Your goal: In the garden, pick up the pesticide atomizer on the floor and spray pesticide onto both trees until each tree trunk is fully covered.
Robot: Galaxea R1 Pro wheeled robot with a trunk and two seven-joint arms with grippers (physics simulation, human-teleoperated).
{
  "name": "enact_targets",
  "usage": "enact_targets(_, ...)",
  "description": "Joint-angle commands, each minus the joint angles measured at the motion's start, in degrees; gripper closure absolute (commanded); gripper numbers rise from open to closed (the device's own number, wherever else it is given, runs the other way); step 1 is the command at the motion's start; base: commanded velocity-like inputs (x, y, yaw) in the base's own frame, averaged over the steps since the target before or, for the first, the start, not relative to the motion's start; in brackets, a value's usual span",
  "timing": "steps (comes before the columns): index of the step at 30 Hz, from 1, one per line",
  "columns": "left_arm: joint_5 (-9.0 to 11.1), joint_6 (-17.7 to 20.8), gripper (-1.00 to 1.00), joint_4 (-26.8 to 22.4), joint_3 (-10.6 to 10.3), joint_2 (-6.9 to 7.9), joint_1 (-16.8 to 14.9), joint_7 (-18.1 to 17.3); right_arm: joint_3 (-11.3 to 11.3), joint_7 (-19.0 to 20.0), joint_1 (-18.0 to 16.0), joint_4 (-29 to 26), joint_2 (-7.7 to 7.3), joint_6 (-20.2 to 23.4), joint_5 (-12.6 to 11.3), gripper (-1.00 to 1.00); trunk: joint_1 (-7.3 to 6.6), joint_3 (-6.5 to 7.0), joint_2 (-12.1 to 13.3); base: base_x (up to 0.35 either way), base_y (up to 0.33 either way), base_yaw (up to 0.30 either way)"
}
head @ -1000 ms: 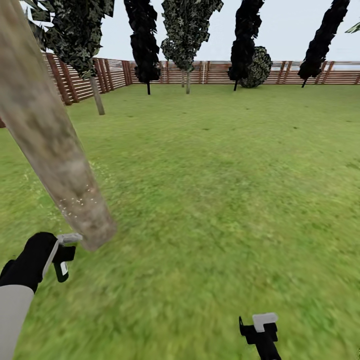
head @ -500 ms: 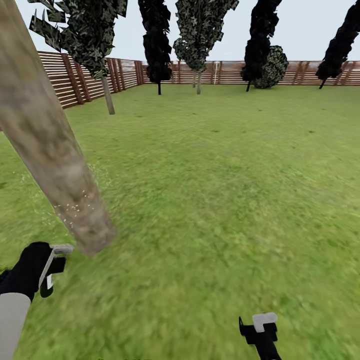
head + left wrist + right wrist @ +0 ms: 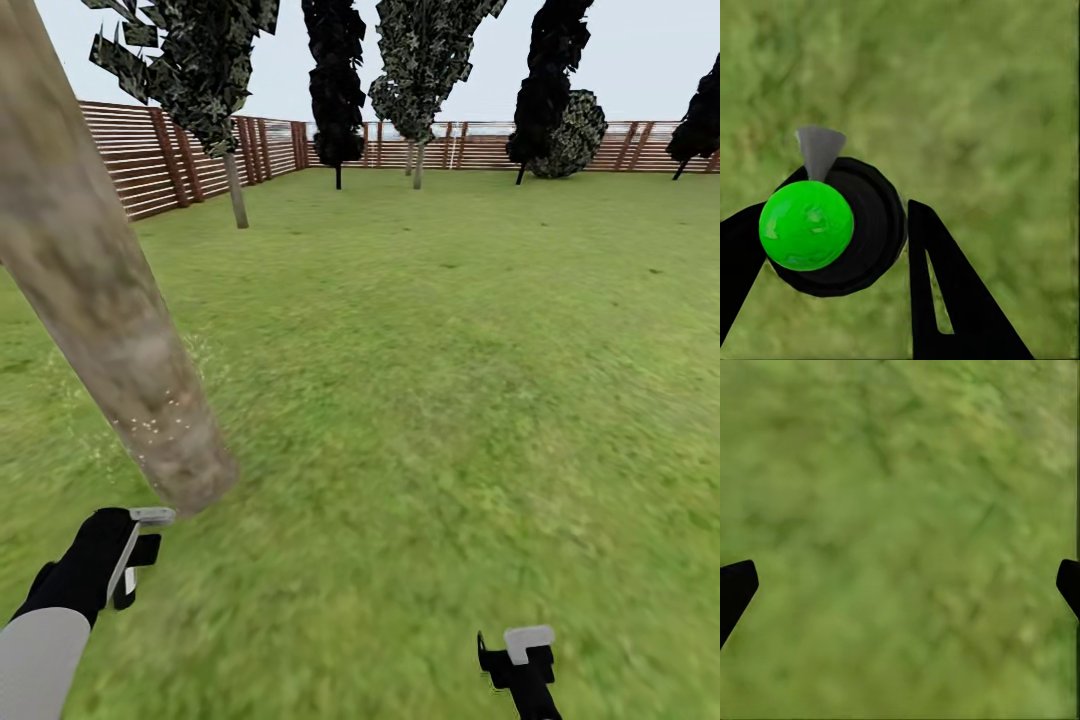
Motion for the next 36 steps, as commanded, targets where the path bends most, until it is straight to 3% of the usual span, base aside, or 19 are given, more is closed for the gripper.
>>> enact_targets(1,-0.53,0.25,1.00,-0.09,0.03,-0.37,-0.03,-0.21,0.27,-0.60,-0.03,0.04,-0.01,0.06,0.55,-1.00,0.01,-0.05,-0.02,0.189,-0.223,0.000)
enact_targets(8,-0.60,0.25,1.00,-0.09,0.12,-0.95,-0.03,0.05,0.27,-0.60,-0.03,0.04,0.24,0.06,0.51,-1.00,0.01,-0.05,-0.02,0.070,-0.265,0.020)
enact_targets(18,-0.60,0.17,1.00,-1.12,0.42,-0.99,-0.03,0.19,0.27,-0.60,-0.03,0.04,0.26,0.06,0.52,-1.00,0.01,-0.05,-0.02,0.162,-0.252,0.264)
enact_targets(29,-0.63,0.17,1.00,-1.15,0.62,-0.95,-0.03,0.48,0.27,-0.51,-0.03,0.04,0.25,0.05,0.54,-1.00,0.01,-0.05,-0.02,0.200,-0.227,0.028)
enact_targets(36,-0.69,0.08,1.00,-1.15,0.61,-0.80,-0.03,0.57,0.27,-0.51,-0.03,0.04,0.34,0.06,0.56,-1.00,0.01,-0.05,-0.02,0.159,-0.237,0.251)
